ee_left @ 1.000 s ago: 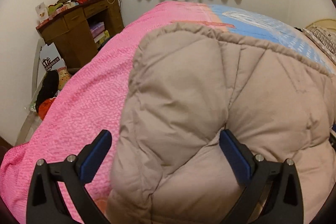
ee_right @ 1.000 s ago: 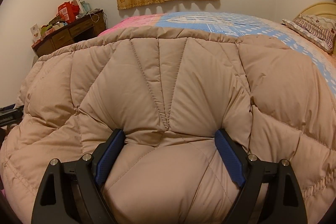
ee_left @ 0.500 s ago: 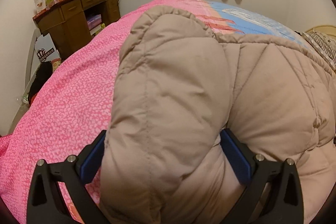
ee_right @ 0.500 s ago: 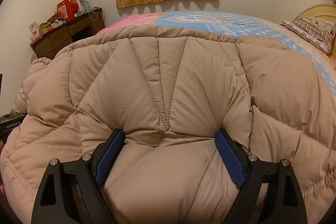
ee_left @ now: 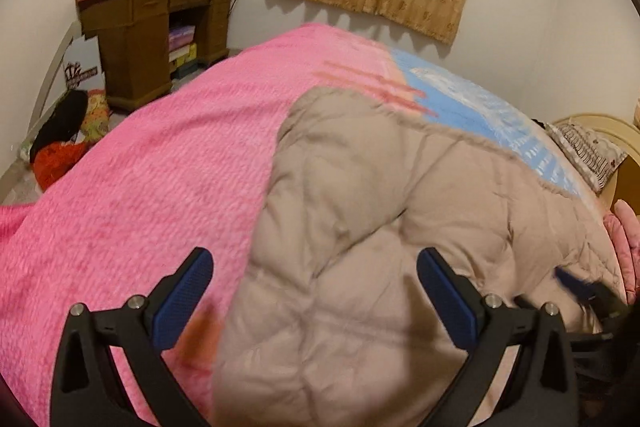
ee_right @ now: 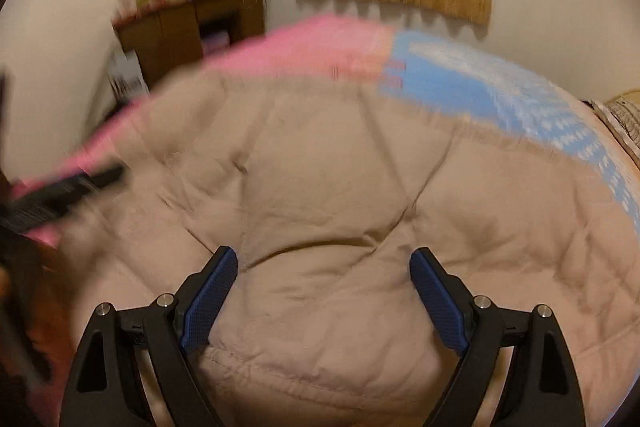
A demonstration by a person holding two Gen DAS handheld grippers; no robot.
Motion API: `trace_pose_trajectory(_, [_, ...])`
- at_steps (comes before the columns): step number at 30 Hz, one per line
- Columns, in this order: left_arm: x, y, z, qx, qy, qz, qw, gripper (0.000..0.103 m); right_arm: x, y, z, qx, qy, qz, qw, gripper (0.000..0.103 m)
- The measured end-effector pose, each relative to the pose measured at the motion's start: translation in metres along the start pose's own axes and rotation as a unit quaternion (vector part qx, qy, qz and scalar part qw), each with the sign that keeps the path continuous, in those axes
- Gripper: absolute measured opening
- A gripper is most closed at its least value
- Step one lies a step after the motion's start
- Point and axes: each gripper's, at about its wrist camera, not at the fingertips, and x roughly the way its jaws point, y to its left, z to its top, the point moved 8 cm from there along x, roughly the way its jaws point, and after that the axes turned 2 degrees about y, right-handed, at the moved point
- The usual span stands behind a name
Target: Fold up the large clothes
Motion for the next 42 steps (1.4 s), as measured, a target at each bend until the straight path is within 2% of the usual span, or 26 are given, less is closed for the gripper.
trace_pose_trajectory(3, [0.010, 0.012, -0.009, -0.012, 0.029, -0.007, 0.9995, 0.103, 0.012, -0.007, -0.011, 0.020, -0.007, 0.022, 1.000, 0.090])
trace_pose_trajectory(7, [0.019, 0.027, -0.018, -0.059, 0.056, -0.049, 0.9955, 0.103, 0.020, -0.008, -0.019, 0.017, -0.009, 0.022, 1.000, 0.091])
trace_pose_trajectory(13, [0.019, 0.029, -0.028, -0.073, 0.055, -0.064, 0.9938, 0.103, 0.029, -0.007, -0.023, 0.016, -0.008, 0.021, 1.000, 0.093])
trace_pose_trajectory(18, [0.015, 0.030, -0.033, -0.079, 0.058, -0.091, 0.9910, 0.103, 0.028, -0.009, -0.022, 0.016, -0.015, 0.020, 1.000, 0.093])
trace_pose_trajectory(21, [0.011, 0.031, -0.035, -0.090, 0.061, -0.119, 0.9869, 0.103, 0.027, -0.008, -0.021, 0.018, -0.020, 0.021, 0.999, 0.093])
trace_pose_trajectory(24, [0.008, 0.024, -0.039, -0.100, 0.061, -0.163, 0.9797, 0.102, 0.026, -0.008, -0.023, 0.019, -0.023, 0.022, 0.999, 0.093])
trace_pose_trajectory(27, [0.010, 0.014, -0.042, -0.100, 0.074, -0.200, 0.9719, 0.094, 0.025, -0.007, -0.025, 0.020, -0.025, 0.023, 0.999, 0.093])
trace_pose_trajectory(30, [0.013, 0.012, -0.040, -0.104, 0.074, -0.205, 0.9704, 0.094, 0.025, -0.007, -0.024, 0.021, -0.028, 0.024, 0.999, 0.093])
trace_pose_trajectory(32, [0.014, 0.014, -0.038, -0.114, 0.073, -0.218, 0.9665, 0.090, 0.024, -0.007, -0.024, 0.021, -0.030, 0.025, 0.999, 0.093])
trace_pose_trajectory(34, [0.014, 0.011, -0.037, -0.116, 0.079, -0.239, 0.9607, 0.082, 0.024, -0.007, -0.025, 0.022, -0.030, 0.025, 0.999, 0.093])
trace_pose_trajectory(35, [0.013, 0.012, -0.036, -0.115, 0.083, -0.245, 0.9592, 0.082, 0.024, -0.007, -0.025, 0.022, -0.030, 0.025, 0.999, 0.093])
trace_pose_trajectory(39, [0.012, 0.008, -0.038, -0.104, 0.080, -0.245, 0.9607, 0.082, 0.023, -0.007, -0.024, 0.024, -0.032, 0.026, 0.999, 0.094])
trace_pose_trajectory(42, [0.018, 0.013, -0.033, -0.130, 0.077, -0.244, 0.9580, 0.082, 0.023, -0.007, -0.024, 0.024, -0.033, 0.026, 0.999, 0.093])
